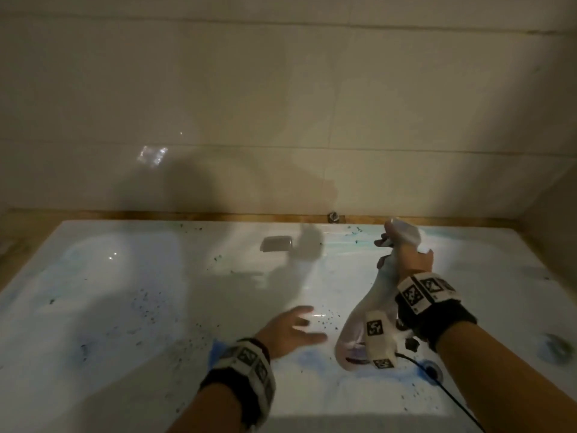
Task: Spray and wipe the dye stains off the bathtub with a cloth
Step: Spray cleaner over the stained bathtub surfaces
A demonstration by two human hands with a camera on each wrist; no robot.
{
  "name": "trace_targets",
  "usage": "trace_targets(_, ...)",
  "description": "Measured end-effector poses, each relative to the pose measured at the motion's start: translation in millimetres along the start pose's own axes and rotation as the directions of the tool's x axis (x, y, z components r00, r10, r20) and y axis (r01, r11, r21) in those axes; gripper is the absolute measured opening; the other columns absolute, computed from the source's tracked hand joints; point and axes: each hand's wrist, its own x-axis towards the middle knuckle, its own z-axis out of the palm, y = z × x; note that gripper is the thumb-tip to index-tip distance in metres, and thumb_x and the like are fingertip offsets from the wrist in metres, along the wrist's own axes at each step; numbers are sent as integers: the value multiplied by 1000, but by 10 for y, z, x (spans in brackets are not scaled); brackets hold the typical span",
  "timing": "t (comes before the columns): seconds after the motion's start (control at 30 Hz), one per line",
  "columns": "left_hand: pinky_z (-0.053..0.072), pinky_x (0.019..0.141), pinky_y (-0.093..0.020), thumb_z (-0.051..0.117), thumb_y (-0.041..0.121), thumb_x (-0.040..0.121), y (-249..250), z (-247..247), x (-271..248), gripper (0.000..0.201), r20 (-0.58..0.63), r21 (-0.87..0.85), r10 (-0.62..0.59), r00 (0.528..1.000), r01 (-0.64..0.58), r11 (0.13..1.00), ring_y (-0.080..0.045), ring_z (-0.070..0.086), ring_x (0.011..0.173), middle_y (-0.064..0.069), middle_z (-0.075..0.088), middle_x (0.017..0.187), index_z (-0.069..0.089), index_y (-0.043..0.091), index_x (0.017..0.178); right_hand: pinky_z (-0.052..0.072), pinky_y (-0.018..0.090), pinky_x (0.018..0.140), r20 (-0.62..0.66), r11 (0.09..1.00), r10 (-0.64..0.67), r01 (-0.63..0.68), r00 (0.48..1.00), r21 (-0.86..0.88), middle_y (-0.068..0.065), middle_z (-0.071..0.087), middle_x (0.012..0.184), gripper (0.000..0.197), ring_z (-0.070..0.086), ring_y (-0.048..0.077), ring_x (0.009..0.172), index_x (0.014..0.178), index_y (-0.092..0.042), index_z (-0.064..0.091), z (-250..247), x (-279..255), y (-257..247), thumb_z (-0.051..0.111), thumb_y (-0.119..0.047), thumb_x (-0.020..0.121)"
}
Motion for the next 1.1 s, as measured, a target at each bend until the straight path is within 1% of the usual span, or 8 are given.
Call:
trace_targets(0.13,44,59,-14,57,12,91,171,-718,340,15,-398,-13,29,917,-38,999,-19,57,76,-10,59,98,52,17,104,46,27,50,61,935,-45,63,997,-348,7,67,85,41,55,22,54,112,-14,63,175,474,297,71,-36,79)
trace_targets(0.33,45,58,-21,52,8,92,-61,-1260,751,18,-548,-34,-42,835,28,999,-17,63,70,-12,65,95,55,14,109,51,42,85,-11,640,-17,3,1000,-769,16,64,99,37,61,35,89,108,-19,61,388,1159,673,55,-49,87)
trace_targets(0.57,43,59,-29,50,4,93,-419,-1439,1022,16,-568,-230,-227,791,113,967,-20,62,67,-7,63,81,54,13,107,53,47,84,-75,711,112,-133,991,-690,16,67,99,50,63,36,90,108,-5,58,610,1695,876,69,-44,79)
trace_targets(0.67,45,61,-30,51,5,93,-465,-1483,1069,17,-587,-245,-250,770,126,961,-21,63,68,-7,64,83,55,14,106,51,38,82,-117,721,84,-142,990,-679,13,59,91,44,60,33,85,92,-6,51,715,1797,869,64,-47,82)
trace_targets(0.83,45,61,-30,50,3,92,-500,-1552,1065,18,-603,-244,-249,758,122,962,-22,64,69,-9,65,86,56,14,105,52,45,86,-22,702,59,-57,998,-710,13,67,104,54,64,33,90,117,-10,58,849,1872,884,65,-49,80)
trace_targets(0.9,45,61,-29,50,3,93,-507,-1580,1052,18,-602,-245,-246,760,117,962,-22,64,69,-11,65,88,55,13,106,54,46,82,-10,707,63,-52,998,-706,14,68,100,52,65,34,86,110,-9,61,927,1858,919,66,-49,78)
trace_targets(0.97,45,61,-29,49,3,93,-532,-1618,1034,18,-606,-253,-248,756,112,961,-22,63,69,-11,65,88,55,13,106,55,45,79,-31,706,59,-64,998,-705,15,69,93,54,66,33,81,102,-5,62,1017,1814,930,66,-52,76)
trace_targets(1.1,45,61,-28,48,2,93,-617,-1659,946,18,-593,-267,-265,760,125,956,-22,63,68,-10,65,84,56,12,106,54,36,72,77,717,124,-36,989,-696,12,68,99,53,61,27,63,121,-11,56,1224,1690,964,68,-42,80)
